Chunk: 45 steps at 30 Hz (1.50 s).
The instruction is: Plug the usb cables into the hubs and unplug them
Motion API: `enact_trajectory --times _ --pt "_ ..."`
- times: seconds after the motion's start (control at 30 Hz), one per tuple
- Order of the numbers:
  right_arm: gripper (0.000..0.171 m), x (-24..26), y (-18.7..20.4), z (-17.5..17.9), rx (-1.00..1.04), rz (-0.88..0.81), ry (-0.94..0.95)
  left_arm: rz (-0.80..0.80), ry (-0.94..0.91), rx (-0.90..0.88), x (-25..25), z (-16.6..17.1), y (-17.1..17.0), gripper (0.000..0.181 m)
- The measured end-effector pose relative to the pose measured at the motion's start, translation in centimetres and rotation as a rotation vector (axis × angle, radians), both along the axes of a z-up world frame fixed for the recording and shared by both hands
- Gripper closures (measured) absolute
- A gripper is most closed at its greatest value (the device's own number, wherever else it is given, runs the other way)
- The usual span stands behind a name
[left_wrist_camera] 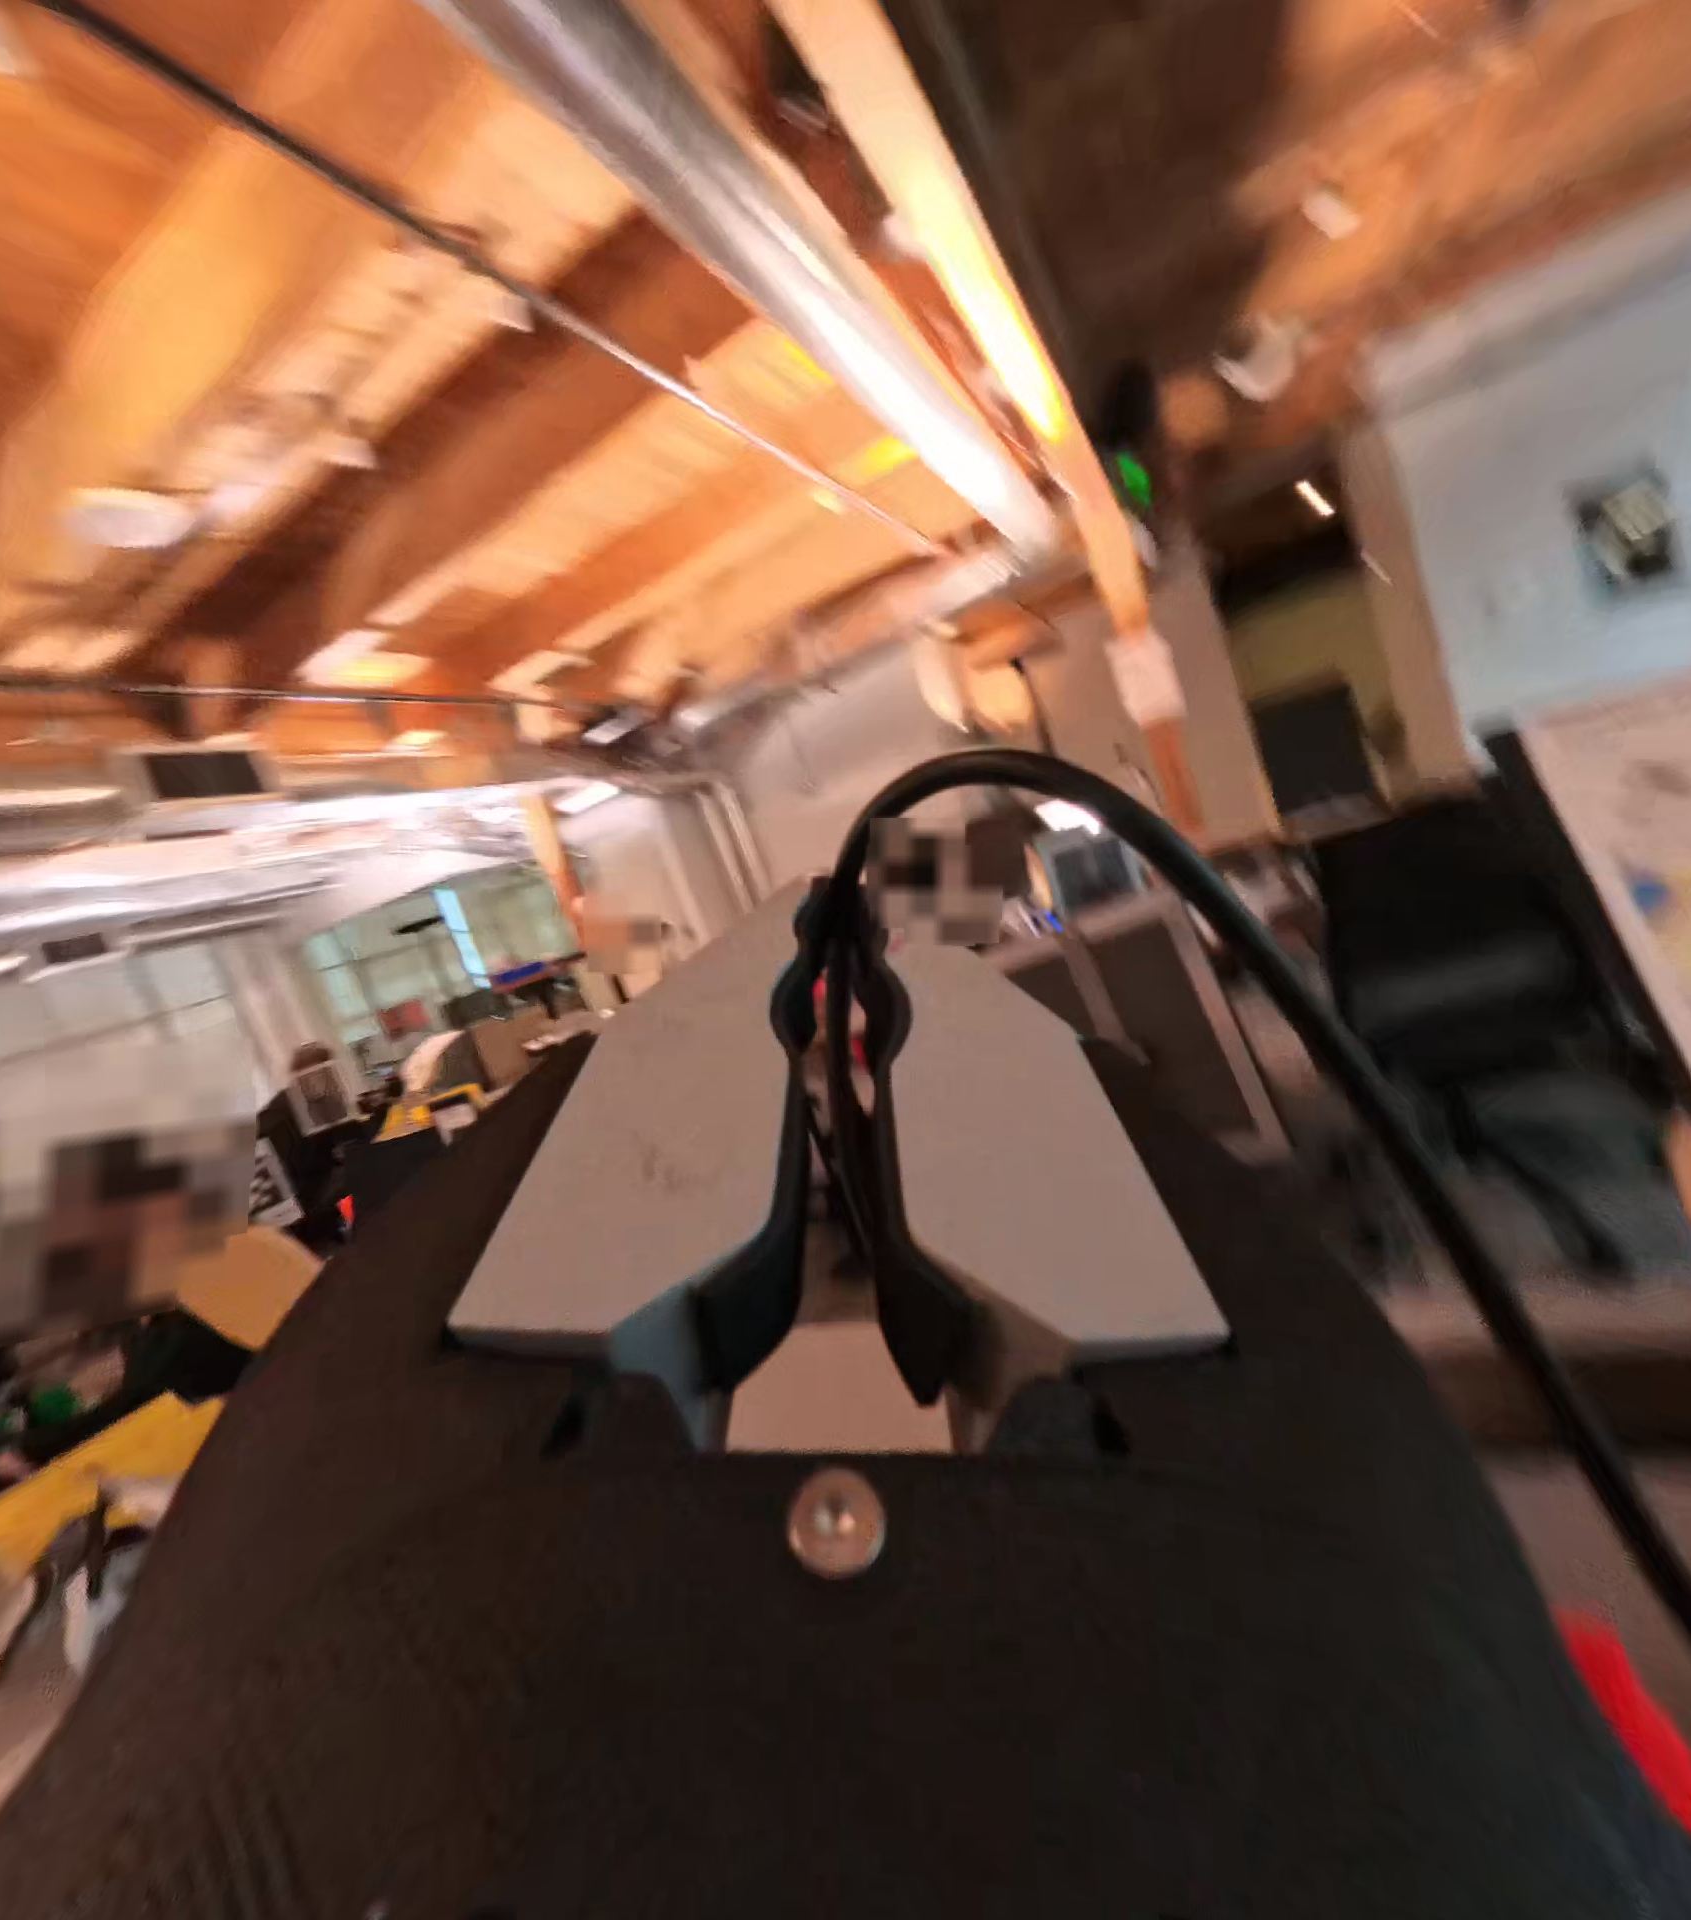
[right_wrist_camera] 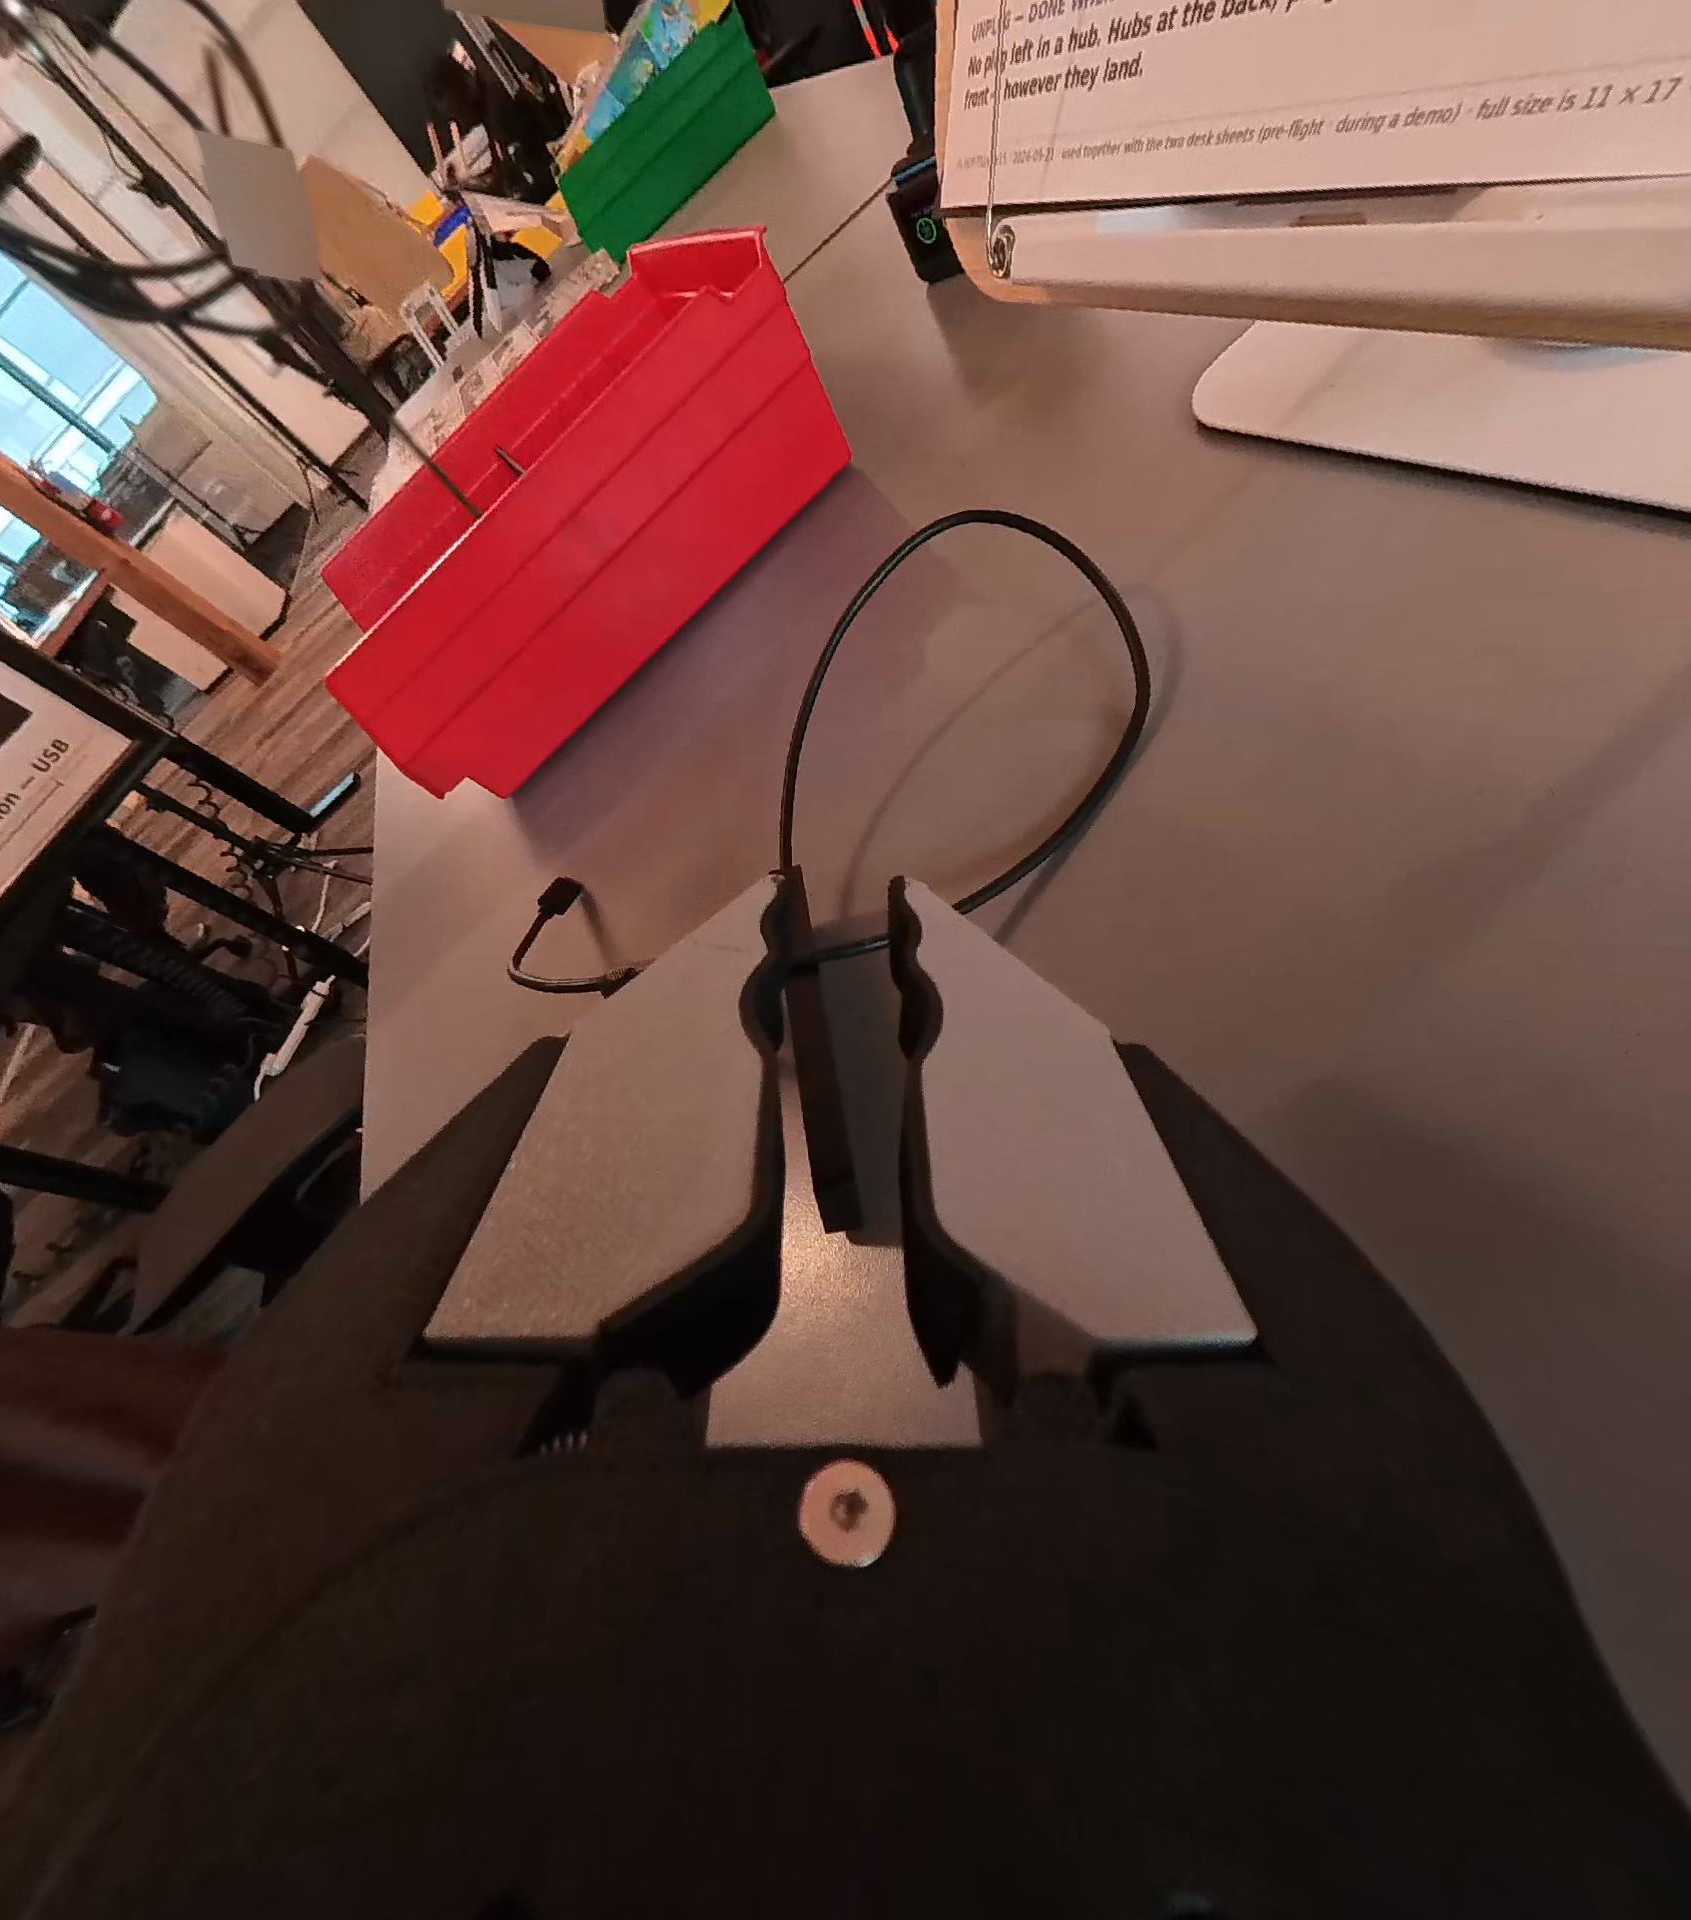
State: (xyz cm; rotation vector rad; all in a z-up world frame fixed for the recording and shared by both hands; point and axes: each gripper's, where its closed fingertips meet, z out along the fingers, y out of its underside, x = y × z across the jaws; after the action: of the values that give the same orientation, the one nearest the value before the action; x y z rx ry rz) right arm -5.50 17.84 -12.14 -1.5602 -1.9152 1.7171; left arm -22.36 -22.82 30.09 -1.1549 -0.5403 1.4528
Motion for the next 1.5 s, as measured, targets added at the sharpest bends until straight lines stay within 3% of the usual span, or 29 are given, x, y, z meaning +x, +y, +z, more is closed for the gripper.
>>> enact_trajectory --times 0.03,0.1,0.2,0.3,0.37,0.4,0.47,0.5,0.57,0.6,0.63,0.67,0.7,0.8,0.83,0.93,1.03,1.13,1.23,1.5 --pt "0.157 0.0 0.0 0.1 0.0 0.0 0.003 -0.046 -0.119 -0.135 -1.0 -1.4 2.2 0.18" --pt "0.157 0.0 -0.1 0.2 -0.004 0.002 0.006 -0.153 -0.46 -0.37 -2.3 -7.2 6.2 0.179" --pt "0.157 0.1 -0.2 0.2 -0.006 0.004 0.006 -0.239 -0.529 -0.52 -1.5 -10.3 9.0 0.179" --pt "0.157 0.2 -0.3 0.2 -0.005 0.003 0.011 -0.377 -0.352 -0.303 1.1 -6.1 10.6 0.18" --pt "0.157 0.2 -0.4 0.1 -0.008 0.007 0.004 -0.465 -0.434 -0.212 1.1 -6.2 11.2 0.18" --pt "0.157 0.2 -0.5 0.0 -0.01 0.012 -0.001 -0.409 -0.529 -0.26 0.0 -7.8 10.9 0.18" --pt "0.156 0.2 -0.6 -0.1 -0.011 0.018 -0.008 -0.163 -0.361 -0.313 -1.8 -6.0 8.3 0.18" --pt "0.156 0.2 -0.7 -0.1 -0.011 0.021 -0.007 -0.203 -0.267 -0.219 -0.7 -3.7 8.2 0.179" --pt "0.156 0.3 -0.7 0.1 -0.004 0.018 0.004 -0.463 -0.24 -0.061 2.0 -1.4 9.8 0.181" --pt "0.156 0.2 -0.7 0.2 0.0 0.018 0.006 -0.467 -0.338 -0.154 1.4 -3.2 11.0 0.18" --pt "0.156 0.2 -0.8 0.2 0.003 0.02 0.004 -0.371 -0.421 -0.291 0.2 -5.7 11.5 0.179" --pt "0.156 0.3 -0.8 0.1 0.002 0.022 0.001 -0.28 -0.37 -0.368 -0.3 -6.1 11.5 0.179" --pt "0.155 0.3 -0.8 0.1 0.001 0.023 -0.001 -0.285 -0.301 -0.344 0.4 -5.0 11.8 0.179" --pt "0.155 0.2 -0.7 0.0 0.005 0.014 0.0 -0.51 -0.2 0.052 3.7 1.1 10.9 0.18" --pt "0.155 0.2 -0.6 0.0 0.002 0.011 0.0 -0.536 -0.193 0.089 4.0 1.9 10.7 0.179" --pt "0.152 0.1 -0.6 -0.1 -0.009 0.008 -0.004 -0.431 -0.192 -0.047 3.6 2.2 11.4 0.18" --pt "0.146 0.2 -0.9 0.3 -0.02 0.023 0.005 -0.461 -0.169 -0.09 5.2 3.4 12.4 0.18" --pt "0.14 0.5 -1.6 1.6 -0.023 0.056 0.072 -0.461 -0.344 -0.224 4.2 -0.3 14.0 0.18" --pt "0.131 0.9 -2.6 2.9 -0.002 0.094 0.151 -0.415 -0.389 -0.32 3.3 -3.8 14.6 0.179" --pt "0.115 2.9 -7.9 5.4 -0.021 0.302 0.312 -0.618 -0.552 -0.575 8.5 -13.9 21.5 0.178"
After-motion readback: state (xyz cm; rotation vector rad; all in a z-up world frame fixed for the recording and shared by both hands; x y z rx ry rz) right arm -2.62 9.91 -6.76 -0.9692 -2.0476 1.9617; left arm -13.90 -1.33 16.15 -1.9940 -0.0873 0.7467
